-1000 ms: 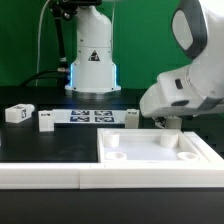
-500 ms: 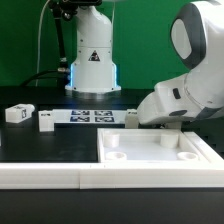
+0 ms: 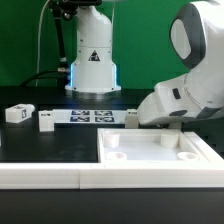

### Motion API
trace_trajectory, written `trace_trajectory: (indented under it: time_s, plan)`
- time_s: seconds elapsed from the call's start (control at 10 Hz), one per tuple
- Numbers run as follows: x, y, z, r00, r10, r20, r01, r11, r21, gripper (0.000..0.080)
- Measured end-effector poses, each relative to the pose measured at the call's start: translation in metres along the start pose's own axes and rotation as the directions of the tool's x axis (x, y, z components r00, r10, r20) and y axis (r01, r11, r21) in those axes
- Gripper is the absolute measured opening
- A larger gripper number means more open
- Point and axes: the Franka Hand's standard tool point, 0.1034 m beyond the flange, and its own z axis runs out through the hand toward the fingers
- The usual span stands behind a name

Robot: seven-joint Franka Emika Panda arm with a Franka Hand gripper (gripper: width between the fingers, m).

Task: Assemble one leg

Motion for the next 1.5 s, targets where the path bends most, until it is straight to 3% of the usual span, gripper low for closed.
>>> trace_trajectory:
  time_s: [0.3, 0.5, 0.8, 1.0, 1.1, 1.3, 1.5]
  plan:
    - [-0.003, 0.0, -0.003, 1.0, -0.001, 0.01, 0.0, 1.0, 0.005, 0.0291]
    - [-0.02, 0.006, -0.034, 1.0, 0.016, 0.008, -0.016, 0.999, 0.036, 0.0291]
    - [-0.035, 0.015, -0.073, 0.999, 0.026, -0.03, -0.024, 0.999, 0.047, 0.0291]
    - [-0.032, 0.014, -0.073, 0.998, 0.026, -0.054, -0.024, 0.999, 0.048, 0.0292]
    - [-0.023, 0.014, -0.079, 0.987, 0.033, -0.156, -0.025, 0.998, 0.05, 0.0292]
    - [-0.021, 0.02, -0.089, 0.954, 0.013, -0.3, 0.0, 0.999, 0.043, 0.0292]
    - [-0.026, 0.028, -0.114, 0.918, 0.0, -0.396, 0.014, 0.999, 0.034, 0.0292]
